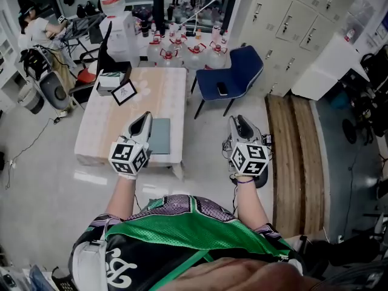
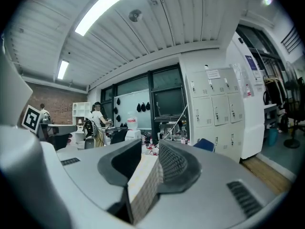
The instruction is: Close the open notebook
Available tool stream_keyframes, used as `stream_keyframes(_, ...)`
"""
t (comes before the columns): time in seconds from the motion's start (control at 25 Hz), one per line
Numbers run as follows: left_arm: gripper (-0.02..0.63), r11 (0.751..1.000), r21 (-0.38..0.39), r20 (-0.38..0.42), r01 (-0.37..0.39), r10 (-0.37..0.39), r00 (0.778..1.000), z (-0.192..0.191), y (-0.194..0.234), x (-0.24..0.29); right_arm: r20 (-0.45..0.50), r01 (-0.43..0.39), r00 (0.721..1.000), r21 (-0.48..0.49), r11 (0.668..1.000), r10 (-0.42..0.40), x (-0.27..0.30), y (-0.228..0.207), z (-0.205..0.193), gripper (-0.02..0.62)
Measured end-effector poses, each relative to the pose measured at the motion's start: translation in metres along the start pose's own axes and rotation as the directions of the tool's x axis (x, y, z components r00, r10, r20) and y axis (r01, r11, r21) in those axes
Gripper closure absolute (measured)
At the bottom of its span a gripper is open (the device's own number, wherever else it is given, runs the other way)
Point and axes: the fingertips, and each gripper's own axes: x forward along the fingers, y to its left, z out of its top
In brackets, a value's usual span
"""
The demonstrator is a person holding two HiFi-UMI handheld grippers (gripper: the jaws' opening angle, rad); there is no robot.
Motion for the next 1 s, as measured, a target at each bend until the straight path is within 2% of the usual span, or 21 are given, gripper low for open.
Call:
stream_keyframes(0.28,0.591,1.000,0.013,-0.001,-0.023,0.023,1.000,0.004,0.009,-0.005,-0.002,0.053,0.999,-0.017,0.998,-0.053,-0.004,-0.001,0.000,0.494)
stream_keyframes(0.8,0.591,1.000,0.020,0.002,-0.013,0.013,1.000,0.004,0.004,-0.015,-0.002,0.049,0.999,-0.029,0.998,-0.049,-0.016,0.008,0.001,0.548)
stream_keyframes(1.0,0.591,0.999,0.046,-0.006,-0.015,0.015,1.000,0.000,0.004,-0.022,-0.003,0.042,0.999,-0.024,0.999,-0.042,-0.015,0.015,-0.002,0.569)
